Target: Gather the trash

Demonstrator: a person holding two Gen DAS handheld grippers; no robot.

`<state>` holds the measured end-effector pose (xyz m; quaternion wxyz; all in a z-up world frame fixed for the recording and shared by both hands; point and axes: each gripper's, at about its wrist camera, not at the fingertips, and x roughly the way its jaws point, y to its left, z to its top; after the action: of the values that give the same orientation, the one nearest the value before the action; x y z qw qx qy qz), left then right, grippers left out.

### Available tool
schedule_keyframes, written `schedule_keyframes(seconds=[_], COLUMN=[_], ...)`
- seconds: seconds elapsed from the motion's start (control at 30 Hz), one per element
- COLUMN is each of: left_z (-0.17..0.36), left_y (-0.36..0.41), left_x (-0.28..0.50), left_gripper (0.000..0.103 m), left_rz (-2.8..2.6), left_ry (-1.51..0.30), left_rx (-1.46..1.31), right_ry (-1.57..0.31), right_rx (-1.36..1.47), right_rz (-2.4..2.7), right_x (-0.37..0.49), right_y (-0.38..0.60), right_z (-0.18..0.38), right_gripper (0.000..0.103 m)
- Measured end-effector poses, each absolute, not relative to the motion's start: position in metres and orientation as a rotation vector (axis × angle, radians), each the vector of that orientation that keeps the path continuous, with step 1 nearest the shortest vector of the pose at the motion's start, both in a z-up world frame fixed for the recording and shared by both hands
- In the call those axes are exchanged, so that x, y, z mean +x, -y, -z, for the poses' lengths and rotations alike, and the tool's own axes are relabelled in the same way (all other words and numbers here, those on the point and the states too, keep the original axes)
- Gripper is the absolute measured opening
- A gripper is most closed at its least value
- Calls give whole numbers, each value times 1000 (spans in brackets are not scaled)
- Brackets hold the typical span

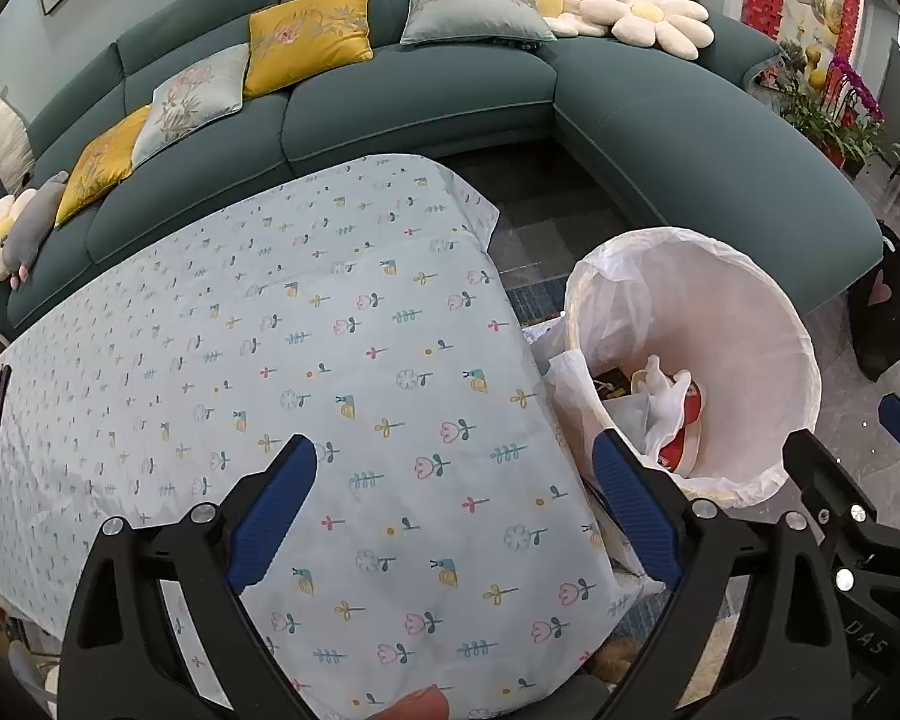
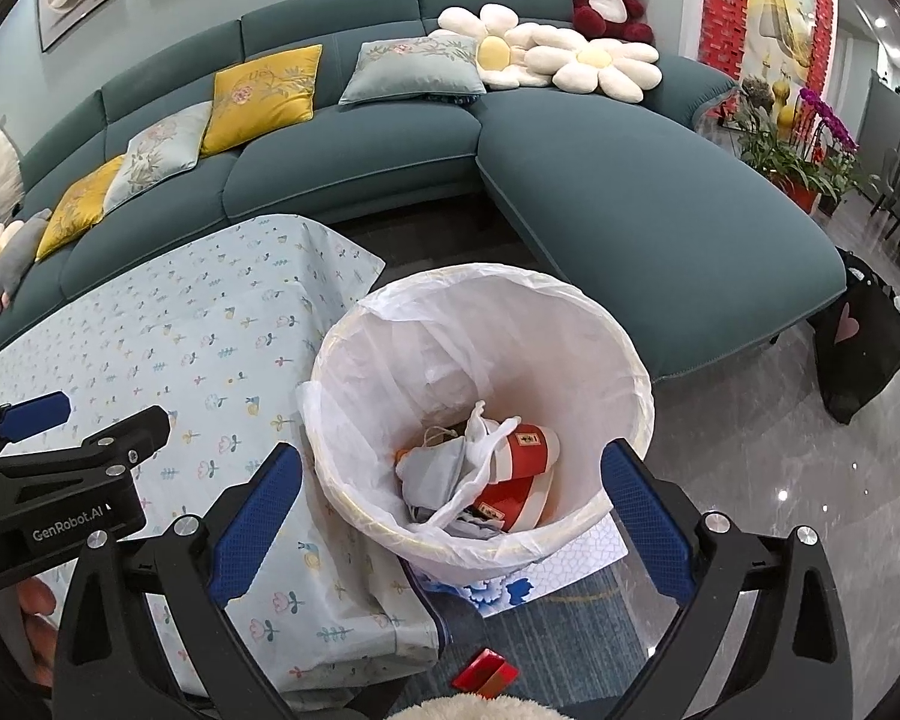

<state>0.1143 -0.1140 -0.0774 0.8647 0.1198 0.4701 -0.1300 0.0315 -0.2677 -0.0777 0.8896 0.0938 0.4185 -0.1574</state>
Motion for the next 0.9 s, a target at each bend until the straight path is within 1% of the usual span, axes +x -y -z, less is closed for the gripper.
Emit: schedule_keyframes(seconds=[0.9], left_z=[75], left_y=[117], left_x=[107], left_gripper=[89], left_rz=[250], left_ry=[-988], left_rx=[247], right_ry=[-860], right_rx=[191], right_rz=[333], right_x=[23], right_y=[270], right_z=[78], right_gripper=[96])
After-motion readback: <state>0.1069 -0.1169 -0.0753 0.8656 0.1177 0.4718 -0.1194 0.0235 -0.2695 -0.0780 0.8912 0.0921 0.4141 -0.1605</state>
